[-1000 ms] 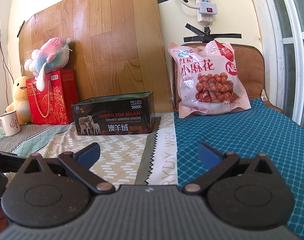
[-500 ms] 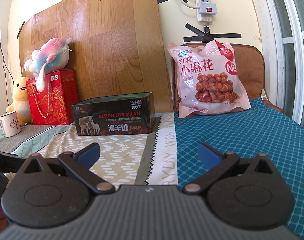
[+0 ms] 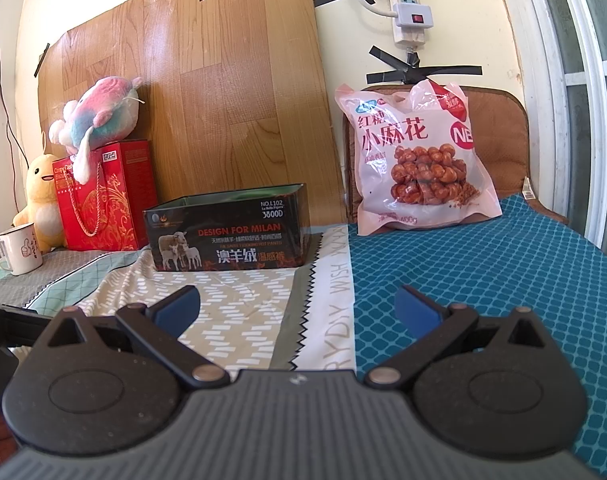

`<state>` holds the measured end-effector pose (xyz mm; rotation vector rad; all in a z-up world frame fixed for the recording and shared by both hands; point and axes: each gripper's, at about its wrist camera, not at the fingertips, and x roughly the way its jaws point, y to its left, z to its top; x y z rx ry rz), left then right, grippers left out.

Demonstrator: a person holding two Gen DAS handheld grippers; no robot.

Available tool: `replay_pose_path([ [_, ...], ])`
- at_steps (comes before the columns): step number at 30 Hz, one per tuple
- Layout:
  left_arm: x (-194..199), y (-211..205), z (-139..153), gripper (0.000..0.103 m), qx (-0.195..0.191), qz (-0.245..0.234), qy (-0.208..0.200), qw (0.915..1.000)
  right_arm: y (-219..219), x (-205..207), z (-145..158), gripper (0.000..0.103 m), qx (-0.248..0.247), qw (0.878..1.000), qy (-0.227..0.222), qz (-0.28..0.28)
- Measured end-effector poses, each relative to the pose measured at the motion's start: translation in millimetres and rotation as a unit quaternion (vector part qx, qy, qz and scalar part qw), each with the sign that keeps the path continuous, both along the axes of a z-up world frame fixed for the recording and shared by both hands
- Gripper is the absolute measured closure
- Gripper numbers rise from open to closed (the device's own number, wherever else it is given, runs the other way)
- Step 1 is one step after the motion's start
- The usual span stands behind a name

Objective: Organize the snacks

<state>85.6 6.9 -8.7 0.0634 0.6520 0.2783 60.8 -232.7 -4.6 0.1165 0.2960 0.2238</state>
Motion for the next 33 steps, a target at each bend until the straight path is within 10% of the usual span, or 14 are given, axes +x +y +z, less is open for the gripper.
replay_pose_path([
  [33,-3.1,-3.0,0.8,0.0,0.002,-0.002,-0.009,1.0,0.3,-0.6,0.5,0.0,0.007,1.0,0.001,0.002],
])
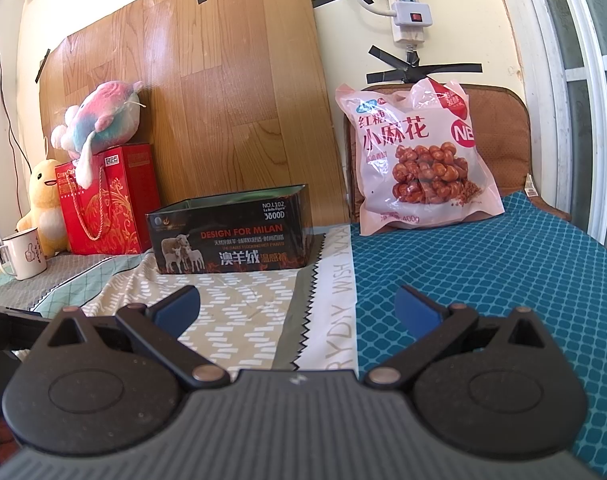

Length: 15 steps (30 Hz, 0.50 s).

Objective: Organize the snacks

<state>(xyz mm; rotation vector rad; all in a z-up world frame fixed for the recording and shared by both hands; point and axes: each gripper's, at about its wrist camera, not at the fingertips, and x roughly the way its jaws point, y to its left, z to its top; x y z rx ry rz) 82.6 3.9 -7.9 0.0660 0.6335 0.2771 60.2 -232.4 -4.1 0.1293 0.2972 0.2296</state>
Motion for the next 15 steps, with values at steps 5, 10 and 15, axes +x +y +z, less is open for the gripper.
replay_pose_path([
  [5,-1.2,-2.0,0.3,0.0,0.002,-0.003,-0.005,1.0,0.0,-0.5,1.1,0.0,0.002,1.0,0.0,0.0],
  [10,-2.1,-0.7,1.8,0.0,0.001,-0.005,-0.007,1.0,-0.2,-0.5,1.3,0.0,0.002,1.0,-0.001,0.0],
  [15,-2.2,-0.5,1.6,0.0,0.002,-0.006,-0.007,1.0,-0.6,-0.2,1.2,0.0,0.003,1.0,-0.001,0.0],
])
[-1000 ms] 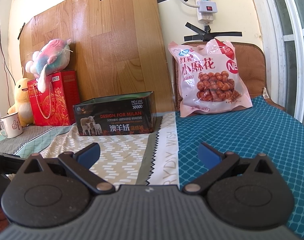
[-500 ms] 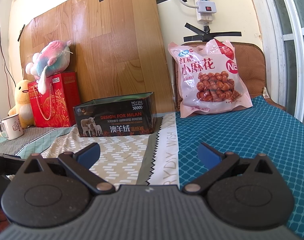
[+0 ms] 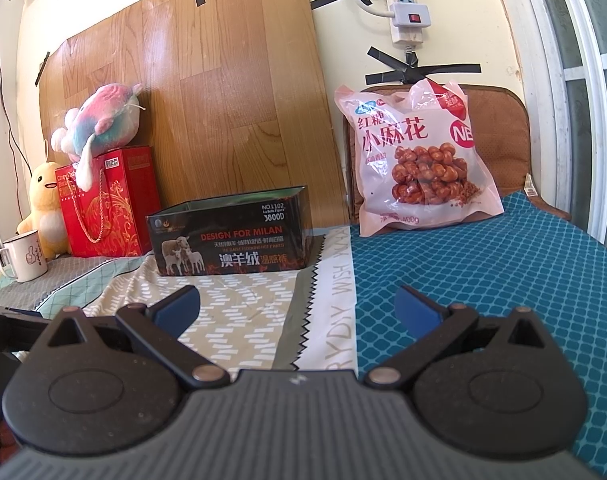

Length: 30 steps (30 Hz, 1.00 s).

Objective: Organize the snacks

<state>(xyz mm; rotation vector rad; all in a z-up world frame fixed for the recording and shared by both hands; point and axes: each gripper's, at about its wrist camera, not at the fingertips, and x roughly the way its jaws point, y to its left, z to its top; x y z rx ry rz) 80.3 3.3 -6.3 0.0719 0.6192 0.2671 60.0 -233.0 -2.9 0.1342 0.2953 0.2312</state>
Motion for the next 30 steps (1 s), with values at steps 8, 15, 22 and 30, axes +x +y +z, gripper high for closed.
replay_pose_path([
  [8,0,1,0,0.0,0.0,0.0,0.0,1.0,0,0,0,0.0,0.0,1.0,0.0,0.0],
  [15,1,2,0,0.0,0.001,-0.003,0.002,1.0,-1,0,0,0.0,0.001,1.0,0.0,0.001],
  [22,1,6,-1,0.0,-0.009,-0.004,0.006,0.9999,2,0,1,0.0,0.002,1.0,0.015,0.013],
  [30,-1,5,0,0.0,-0.017,-0.009,0.002,0.9998,-5,-27,-3,0.0,0.013,0.998,0.058,0.034],
])
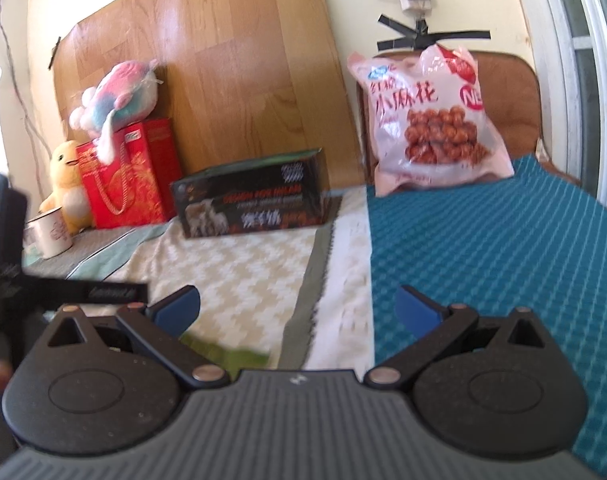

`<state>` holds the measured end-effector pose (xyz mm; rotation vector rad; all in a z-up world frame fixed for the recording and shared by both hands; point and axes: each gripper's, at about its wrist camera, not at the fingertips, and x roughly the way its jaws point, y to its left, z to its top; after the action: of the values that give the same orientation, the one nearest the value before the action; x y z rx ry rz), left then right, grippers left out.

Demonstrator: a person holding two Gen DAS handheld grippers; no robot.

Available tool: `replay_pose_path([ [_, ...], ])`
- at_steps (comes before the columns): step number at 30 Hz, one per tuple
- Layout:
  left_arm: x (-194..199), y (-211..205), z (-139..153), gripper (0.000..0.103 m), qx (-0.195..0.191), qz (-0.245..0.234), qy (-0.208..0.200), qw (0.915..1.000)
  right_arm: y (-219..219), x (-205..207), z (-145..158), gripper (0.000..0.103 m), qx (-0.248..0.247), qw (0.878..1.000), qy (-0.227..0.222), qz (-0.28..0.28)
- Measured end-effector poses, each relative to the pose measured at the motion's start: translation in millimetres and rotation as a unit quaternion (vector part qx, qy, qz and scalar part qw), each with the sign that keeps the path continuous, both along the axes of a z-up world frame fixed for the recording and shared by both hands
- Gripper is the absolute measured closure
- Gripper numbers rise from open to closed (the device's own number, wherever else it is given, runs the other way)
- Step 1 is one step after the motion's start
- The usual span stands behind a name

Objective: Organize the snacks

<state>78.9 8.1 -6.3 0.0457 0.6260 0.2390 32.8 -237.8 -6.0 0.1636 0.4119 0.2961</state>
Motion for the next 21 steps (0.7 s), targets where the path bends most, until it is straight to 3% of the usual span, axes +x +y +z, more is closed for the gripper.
replay_pose_path([
  [7,4,-1,-2,0.0,-0.008,-0.019,0.017,0.9996,3,-21,-7,0.002,0.009,0.998,0.05,0.035],
  [14,6,8,-5,0.0,-0.036,-0.024,0.032,0.9986,3,-21,0,0.034,0.007,0.998,0.047,0.028],
  [19,6,8,-5,0.0,-0.04,-0.024,0.034,0.9983,1,-23,0,0.047,0.016,0.998,0.05,0.031],
  [21,6,9,-5,0.0,-0.042,-0.025,0.035,0.9982,2,-23,0,0.047,0.016,0.998,0.053,0.033],
])
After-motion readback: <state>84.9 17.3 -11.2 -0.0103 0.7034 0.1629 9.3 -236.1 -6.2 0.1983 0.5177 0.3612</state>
